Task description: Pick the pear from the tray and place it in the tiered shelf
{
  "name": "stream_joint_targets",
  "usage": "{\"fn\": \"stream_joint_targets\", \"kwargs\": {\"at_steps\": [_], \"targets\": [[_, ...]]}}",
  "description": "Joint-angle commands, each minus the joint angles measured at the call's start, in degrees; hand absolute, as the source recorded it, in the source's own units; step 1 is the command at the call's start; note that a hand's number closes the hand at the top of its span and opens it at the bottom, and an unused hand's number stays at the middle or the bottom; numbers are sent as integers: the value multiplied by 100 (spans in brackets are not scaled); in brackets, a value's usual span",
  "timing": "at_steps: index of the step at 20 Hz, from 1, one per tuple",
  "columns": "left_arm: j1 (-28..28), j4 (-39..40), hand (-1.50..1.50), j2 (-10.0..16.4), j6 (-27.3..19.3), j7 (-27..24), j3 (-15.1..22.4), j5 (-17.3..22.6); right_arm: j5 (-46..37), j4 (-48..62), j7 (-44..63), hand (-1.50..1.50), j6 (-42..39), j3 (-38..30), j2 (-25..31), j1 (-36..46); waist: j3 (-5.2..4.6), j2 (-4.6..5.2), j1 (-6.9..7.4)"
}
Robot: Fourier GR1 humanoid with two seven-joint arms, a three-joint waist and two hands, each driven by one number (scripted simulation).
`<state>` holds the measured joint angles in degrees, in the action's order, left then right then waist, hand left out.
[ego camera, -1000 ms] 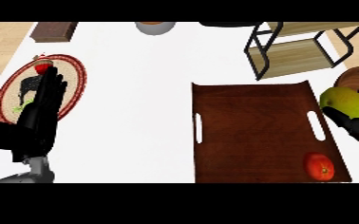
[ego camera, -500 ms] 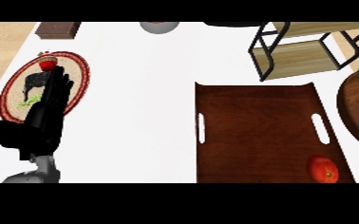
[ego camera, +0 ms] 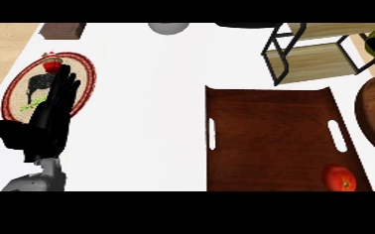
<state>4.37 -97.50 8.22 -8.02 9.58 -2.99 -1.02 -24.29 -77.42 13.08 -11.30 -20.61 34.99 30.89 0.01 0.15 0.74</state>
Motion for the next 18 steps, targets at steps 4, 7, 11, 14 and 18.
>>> {"fn": "stream_joint_targets", "kwargs": {"at_steps": [4, 7, 11, 14, 18], "targets": [[-100, 166, 0, -54, 124, -244, 1, 7, -439, 1924, -1319, 150, 1052, 82, -209, 611, 2, 13, 24], [-18, -81, 0, 205, 371, 112, -318, 377, -505, 2575, -1507, 150, 1261, 117, -237, 1088, 3, 15, 67], [391, 263, 0, 47, 110, 82, -131, 1, -590, 3785, -1953, 150, 1610, 8, -101, 1839, 4, 33, 65], [238, -21, 0, 52, 142, 188, -163, 70, -799, 4378, -2391, 150, 1803, 133, -62, 1948, 4, 28, 78], [209, 171, 0, 217, 293, 65, -355, 174, -371, 4782, -2168, 150, 1921, -332, -159, 2261, 5, 37, 93]]}}
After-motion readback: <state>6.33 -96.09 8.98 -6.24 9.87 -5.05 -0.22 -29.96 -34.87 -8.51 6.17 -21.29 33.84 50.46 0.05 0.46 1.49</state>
